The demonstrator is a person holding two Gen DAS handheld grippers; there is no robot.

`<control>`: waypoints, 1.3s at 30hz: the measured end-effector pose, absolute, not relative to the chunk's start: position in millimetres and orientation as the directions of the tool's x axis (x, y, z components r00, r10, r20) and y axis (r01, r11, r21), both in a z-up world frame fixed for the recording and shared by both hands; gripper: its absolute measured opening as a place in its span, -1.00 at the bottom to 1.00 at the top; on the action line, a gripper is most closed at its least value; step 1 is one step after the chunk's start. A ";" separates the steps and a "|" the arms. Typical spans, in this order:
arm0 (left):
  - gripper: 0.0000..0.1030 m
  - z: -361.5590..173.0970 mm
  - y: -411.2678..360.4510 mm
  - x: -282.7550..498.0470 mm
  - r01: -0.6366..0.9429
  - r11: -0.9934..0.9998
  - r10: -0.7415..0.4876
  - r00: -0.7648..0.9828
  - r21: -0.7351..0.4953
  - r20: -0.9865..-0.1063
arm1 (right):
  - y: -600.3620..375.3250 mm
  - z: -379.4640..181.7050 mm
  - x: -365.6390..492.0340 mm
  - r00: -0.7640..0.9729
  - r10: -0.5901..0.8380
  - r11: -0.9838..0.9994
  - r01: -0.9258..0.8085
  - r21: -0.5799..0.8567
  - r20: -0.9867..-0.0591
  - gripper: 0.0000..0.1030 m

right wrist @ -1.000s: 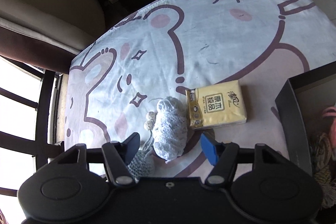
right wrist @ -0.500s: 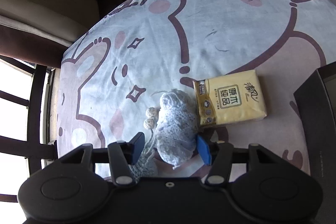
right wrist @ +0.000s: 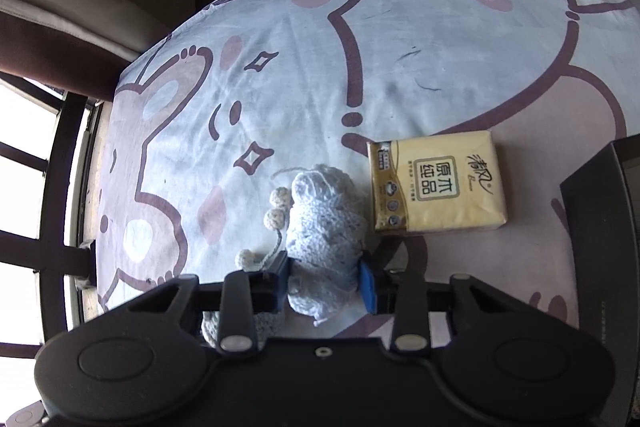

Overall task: Organize objects
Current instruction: 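Close the left tool on the black claw clip while the right tool closes on the white crocheted ball, then lift the claw clip with the left tool while the right tool carries the white ball to the box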

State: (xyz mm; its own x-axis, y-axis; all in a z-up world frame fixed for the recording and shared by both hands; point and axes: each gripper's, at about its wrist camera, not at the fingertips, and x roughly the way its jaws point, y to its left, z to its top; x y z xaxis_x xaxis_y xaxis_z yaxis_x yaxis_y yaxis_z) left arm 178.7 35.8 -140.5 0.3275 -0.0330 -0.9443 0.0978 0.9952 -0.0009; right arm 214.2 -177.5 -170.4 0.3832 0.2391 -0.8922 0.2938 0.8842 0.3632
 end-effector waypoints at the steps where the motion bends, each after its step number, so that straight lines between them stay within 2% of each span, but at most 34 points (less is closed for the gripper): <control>1: -0.12 -138.0 36.0 177.7 0.092 0.996 -0.036 0.333 -0.006 -0.942 | -177.5 -168.4 212.6 0.383 0.240 0.889 0.281 0.360 -0.892 -0.30; 18: -0.12 -88.1 27.5 153.6 0.024 0.996 -0.092 0.430 -0.090 -0.898 | -188.6 -120.2 165.9 0.406 0.228 0.949 0.112 0.296 -0.885 -0.31; 39: -0.12 -69.0 -2.1 123.2 0.047 0.997 -0.078 0.458 -0.064 -0.885 | -209.0 -93.7 108.2 0.409 0.147 0.983 0.041 0.179 -0.901 -0.31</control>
State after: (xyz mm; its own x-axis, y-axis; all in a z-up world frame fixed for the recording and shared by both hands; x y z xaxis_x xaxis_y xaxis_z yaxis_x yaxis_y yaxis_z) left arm 123.2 -2.1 -69.0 0.4581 -0.0782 -0.8854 0.0473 0.9969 -0.0636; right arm 108.2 -209.0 -93.7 0.4092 0.1467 -0.9006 0.0415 0.9830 0.1790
